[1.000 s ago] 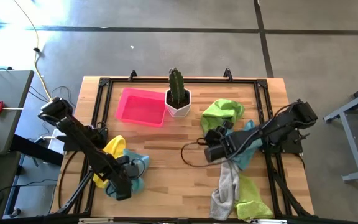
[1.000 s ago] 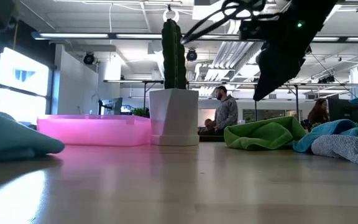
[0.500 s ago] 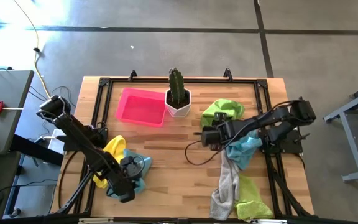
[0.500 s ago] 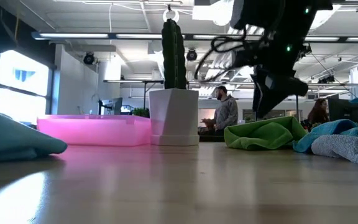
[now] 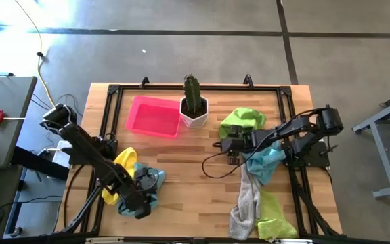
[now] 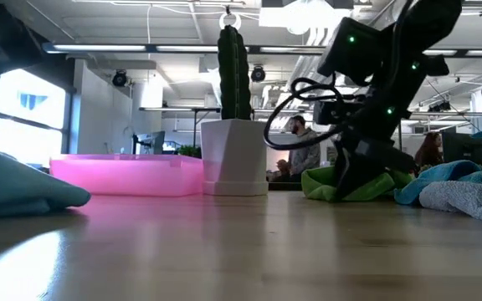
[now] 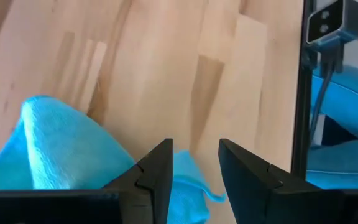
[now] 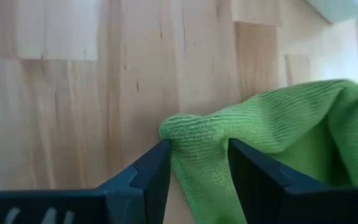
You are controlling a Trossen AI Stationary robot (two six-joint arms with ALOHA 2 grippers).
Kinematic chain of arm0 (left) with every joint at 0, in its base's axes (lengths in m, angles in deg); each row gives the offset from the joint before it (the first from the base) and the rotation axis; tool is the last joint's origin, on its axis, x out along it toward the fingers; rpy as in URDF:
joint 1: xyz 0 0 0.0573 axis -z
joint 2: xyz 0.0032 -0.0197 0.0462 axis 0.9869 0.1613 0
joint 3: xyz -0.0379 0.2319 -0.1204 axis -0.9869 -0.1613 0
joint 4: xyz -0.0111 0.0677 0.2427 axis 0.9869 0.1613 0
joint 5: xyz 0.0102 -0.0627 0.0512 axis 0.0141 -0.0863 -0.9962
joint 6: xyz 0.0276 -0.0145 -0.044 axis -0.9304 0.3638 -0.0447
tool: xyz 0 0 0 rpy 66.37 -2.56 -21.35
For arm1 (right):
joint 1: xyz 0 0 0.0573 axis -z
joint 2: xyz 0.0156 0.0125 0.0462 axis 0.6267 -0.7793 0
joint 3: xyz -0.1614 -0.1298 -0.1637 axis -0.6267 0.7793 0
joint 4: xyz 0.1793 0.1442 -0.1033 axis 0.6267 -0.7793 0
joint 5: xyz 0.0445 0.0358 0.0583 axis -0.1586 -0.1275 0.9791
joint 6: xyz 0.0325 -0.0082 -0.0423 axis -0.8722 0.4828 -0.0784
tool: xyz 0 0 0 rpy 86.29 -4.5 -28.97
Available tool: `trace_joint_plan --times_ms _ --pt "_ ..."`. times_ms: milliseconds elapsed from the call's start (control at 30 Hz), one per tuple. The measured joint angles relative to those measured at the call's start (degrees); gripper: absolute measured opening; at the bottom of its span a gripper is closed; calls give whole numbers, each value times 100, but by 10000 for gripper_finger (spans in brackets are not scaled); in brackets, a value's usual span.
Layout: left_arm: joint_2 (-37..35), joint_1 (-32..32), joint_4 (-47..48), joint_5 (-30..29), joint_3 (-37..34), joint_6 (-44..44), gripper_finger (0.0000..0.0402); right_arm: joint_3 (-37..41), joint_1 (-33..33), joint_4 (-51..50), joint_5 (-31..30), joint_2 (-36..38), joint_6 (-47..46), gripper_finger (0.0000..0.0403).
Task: Fold microfiber towels
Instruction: Fold the green microfiber towel
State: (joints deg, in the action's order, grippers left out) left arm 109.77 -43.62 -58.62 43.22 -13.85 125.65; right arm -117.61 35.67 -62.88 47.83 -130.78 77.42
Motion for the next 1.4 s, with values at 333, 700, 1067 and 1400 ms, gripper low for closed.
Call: trace_joint_plan --times_ms 333,700,1067,1400 --pt "-4 -408 0 -30 0 -203 119 143 -28 132 220 9 -359 154" --pt "-4 -727 -15 -520 4 -571 119 127 -30 232 228 -2 -724 146" --pt "-4 -834 -203 -608 4 -995 119 127 -68 278 217 -7 -1863 16" --pt "-6 -837 -546 -1468 9 -2312 119 125 -268 1097 933 143 -2333 3"
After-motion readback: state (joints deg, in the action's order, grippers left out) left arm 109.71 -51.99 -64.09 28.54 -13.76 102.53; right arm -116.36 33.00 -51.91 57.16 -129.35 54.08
